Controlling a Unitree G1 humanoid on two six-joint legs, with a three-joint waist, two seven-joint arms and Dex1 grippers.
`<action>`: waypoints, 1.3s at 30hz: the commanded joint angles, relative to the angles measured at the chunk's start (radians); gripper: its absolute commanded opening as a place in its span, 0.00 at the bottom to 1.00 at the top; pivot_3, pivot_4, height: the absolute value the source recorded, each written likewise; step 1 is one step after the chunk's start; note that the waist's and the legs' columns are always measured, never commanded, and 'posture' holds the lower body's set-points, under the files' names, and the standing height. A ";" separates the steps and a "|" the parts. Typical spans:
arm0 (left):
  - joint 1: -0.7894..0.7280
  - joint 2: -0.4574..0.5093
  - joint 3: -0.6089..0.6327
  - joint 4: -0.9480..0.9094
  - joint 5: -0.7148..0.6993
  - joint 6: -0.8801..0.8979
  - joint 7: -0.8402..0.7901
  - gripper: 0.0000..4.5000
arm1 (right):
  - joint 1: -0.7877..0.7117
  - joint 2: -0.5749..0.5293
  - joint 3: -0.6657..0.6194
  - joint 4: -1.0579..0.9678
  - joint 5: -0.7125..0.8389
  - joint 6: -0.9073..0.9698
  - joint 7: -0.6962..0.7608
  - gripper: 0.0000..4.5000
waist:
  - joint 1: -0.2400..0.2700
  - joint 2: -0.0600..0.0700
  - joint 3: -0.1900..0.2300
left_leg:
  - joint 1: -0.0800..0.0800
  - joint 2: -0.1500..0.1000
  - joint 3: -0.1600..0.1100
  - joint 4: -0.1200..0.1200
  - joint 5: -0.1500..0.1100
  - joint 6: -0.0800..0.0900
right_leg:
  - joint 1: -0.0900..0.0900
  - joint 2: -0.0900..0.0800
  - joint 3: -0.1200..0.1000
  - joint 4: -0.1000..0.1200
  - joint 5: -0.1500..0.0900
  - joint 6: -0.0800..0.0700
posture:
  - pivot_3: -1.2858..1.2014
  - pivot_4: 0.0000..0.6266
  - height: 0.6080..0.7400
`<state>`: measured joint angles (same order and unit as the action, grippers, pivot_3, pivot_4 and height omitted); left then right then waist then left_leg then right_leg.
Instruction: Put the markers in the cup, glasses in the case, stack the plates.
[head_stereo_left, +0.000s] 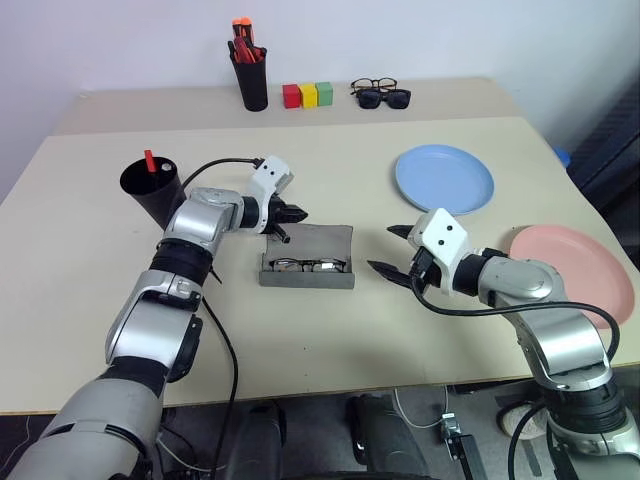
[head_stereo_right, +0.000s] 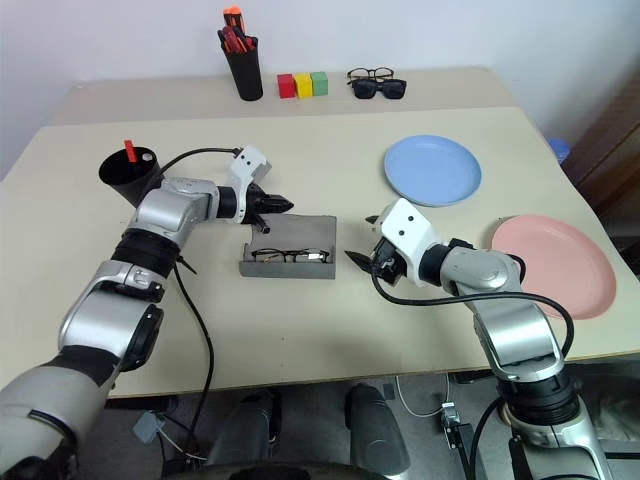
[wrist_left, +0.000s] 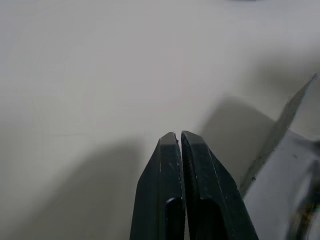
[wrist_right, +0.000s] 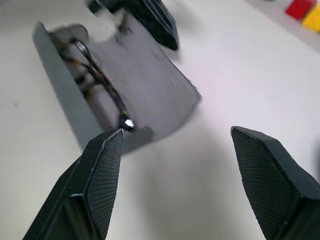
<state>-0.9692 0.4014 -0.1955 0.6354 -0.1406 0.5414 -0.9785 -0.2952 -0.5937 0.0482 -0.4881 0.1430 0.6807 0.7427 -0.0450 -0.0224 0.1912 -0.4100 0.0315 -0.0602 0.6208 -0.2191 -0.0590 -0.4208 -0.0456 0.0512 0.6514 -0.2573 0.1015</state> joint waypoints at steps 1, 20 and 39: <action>0.055 0.036 -0.011 -0.140 -0.006 0.031 -0.046 0.02 | -0.012 -0.006 -0.020 -0.021 0.011 -0.016 -0.023 0.77 | 0.001 0.000 0.000 | 0.000 0.000 0.000 0.000 0.000 0.000 | 0.000 0.000 0.000 0.000 0.000 0.000 | 0.52 0.24 1.00; 0.447 0.221 0.069 -0.740 -0.120 0.007 -0.075 0.02 | -0.246 -0.009 0.055 0.404 -0.156 -0.095 -0.197 0.77 | 0.004 0.000 0.000 | 0.000 0.000 0.001 0.001 0.000 0.000 | 0.000 -0.001 0.000 0.000 0.000 0.000 | 0.52 0.24 1.00; 0.566 0.153 0.181 -0.929 -0.280 0.034 0.078 0.01 | -0.447 0.023 0.169 0.971 -0.419 -0.435 -0.372 0.00 | 0.001 0.001 0.000 | 0.000 0.000 0.001 0.001 0.000 0.000 | 0.000 -0.001 0.001 0.000 0.000 0.000 | 0.52 0.24 1.00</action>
<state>-0.3968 0.5611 -0.0399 -0.2446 -0.3880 0.5803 -0.9080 -0.7412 -0.5454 0.2282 0.5390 -0.2571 0.2704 0.3799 -0.0441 -0.0215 0.1915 -0.4099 0.0315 -0.0591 0.6216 -0.2191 -0.0590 -0.4207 -0.0465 0.0520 0.6514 -0.2572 0.1013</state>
